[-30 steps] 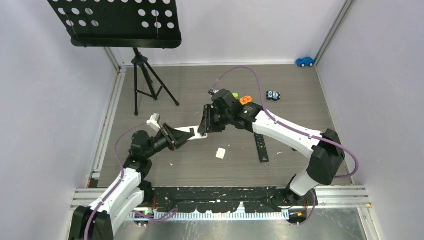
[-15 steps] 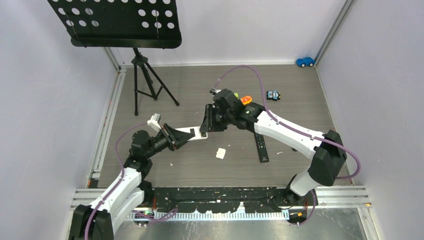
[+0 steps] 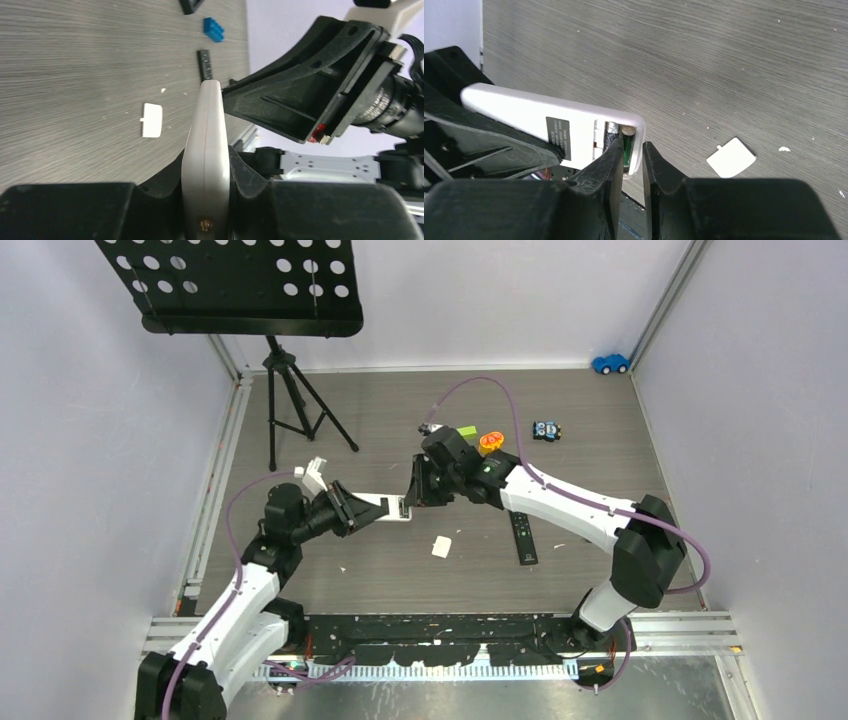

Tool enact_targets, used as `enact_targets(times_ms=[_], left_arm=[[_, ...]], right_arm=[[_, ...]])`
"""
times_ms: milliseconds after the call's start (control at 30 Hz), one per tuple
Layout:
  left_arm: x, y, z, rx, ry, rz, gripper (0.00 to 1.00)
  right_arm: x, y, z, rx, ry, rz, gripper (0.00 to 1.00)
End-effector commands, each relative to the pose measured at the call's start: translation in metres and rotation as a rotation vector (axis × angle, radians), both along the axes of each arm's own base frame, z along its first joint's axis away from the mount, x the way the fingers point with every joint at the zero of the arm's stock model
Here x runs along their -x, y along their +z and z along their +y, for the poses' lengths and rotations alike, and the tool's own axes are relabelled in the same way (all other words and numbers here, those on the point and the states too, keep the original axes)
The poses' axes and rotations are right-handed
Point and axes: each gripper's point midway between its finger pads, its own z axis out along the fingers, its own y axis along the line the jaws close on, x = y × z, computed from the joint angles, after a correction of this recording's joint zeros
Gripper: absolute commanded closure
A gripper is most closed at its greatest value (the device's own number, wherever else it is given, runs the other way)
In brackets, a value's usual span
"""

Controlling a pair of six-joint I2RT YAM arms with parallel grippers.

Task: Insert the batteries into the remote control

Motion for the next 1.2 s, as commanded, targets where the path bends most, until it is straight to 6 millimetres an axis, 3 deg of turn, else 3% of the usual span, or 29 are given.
enact_targets(times_ms=[0,167,333,600,833,1167], left_arm=[[-0.009,-0.013,0.013,-0.207,0.021,-0.024,1.0],[-0.022,-0.037,0.013,-0.365,0.049,0.04,1.0],[-0.036,-0.051,0.0,-0.585,0.053,0.052,1.0],[-0.053,-0.055,-0.052,-0.942,-0.017,-0.014,1.0],[-0.063,-0.066,-0.081,-1.179,-0.048,-0.058,1.0],[-0.07,-0.065,-0.102,-1.338,-0.039,-0.154,1.0]], right_arm=[[-0.012,-0.029,-0.017,0.089,-0.085,-0.033,0.77],[-0.01,-0.05,-0.03,0.108,-0.146,-0.027,0.76],[-0.009,-0.071,-0.049,0.136,-0.227,-0.028,0.66],[-0.013,-0.105,-0.088,0.121,-0.446,0.026,0.54],[-0.019,-0.11,-0.118,0.051,-0.658,0.023,0.5],[-0.018,-0.123,-0.121,-0.055,-0.744,0.079,0.46]])
